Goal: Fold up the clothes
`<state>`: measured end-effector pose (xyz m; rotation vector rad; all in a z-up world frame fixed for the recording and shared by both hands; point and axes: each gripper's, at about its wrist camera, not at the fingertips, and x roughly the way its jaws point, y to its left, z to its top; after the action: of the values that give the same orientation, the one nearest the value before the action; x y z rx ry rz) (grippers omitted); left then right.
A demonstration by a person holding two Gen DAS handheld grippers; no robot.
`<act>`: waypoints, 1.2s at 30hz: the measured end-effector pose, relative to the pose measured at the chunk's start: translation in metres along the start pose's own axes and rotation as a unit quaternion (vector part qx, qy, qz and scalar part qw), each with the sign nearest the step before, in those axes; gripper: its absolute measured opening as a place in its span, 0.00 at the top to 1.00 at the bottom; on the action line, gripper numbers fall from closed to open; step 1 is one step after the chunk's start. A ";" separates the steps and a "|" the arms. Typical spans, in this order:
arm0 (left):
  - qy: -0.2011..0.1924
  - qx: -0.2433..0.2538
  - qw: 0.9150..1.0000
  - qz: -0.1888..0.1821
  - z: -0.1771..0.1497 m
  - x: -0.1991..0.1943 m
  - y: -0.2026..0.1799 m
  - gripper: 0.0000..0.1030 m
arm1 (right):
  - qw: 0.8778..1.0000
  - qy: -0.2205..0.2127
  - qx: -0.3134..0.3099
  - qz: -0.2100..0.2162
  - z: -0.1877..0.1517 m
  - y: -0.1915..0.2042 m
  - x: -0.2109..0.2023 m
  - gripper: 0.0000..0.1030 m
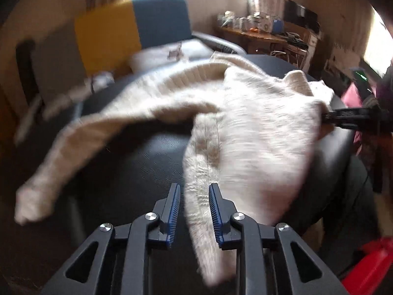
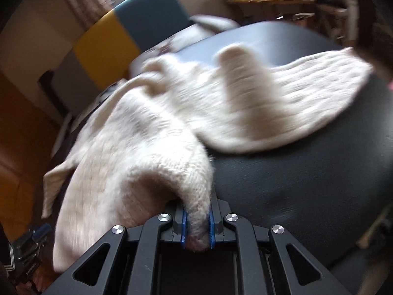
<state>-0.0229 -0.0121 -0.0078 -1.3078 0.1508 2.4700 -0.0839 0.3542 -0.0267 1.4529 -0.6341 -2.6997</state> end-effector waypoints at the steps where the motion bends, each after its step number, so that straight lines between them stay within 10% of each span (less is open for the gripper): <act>1: 0.003 -0.020 1.000 -0.011 0.001 0.009 0.004 0.75 | 1.000 0.002 0.007 -0.008 0.000 -0.008 0.000 0.87; 13: 0.003 -0.033 0.999 -0.024 -0.005 0.060 -0.028 0.42 | 1.000 0.015 -0.012 -0.024 -0.006 -0.012 0.020 0.86; 15: -0.001 -0.012 1.000 -0.001 -0.006 0.061 -0.038 0.50 | 0.999 0.013 -0.019 -0.028 -0.004 -0.008 0.023 0.86; 16: 0.001 -0.021 1.000 -0.009 -0.002 0.062 -0.035 0.85 | 0.999 0.014 -0.022 -0.030 -0.005 -0.007 0.023 0.86; 17: 0.003 -0.034 0.999 -0.020 0.002 0.062 -0.031 0.90 | 0.999 0.014 -0.023 -0.031 -0.004 -0.006 0.024 0.86; 28: -0.108 -0.108 0.988 0.009 0.038 -0.060 0.050 0.91 | 0.996 0.026 -0.075 0.044 -0.008 0.043 0.020 0.86; 36: 0.066 -0.163 0.984 0.026 -0.016 0.018 0.064 0.90 | 0.987 0.056 -0.148 0.007 -0.010 0.058 0.025 0.86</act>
<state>-0.0416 -0.0716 -0.0354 -1.6194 -0.2009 2.5278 -0.1005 0.2926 -0.0315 1.4984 -0.2242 -2.5409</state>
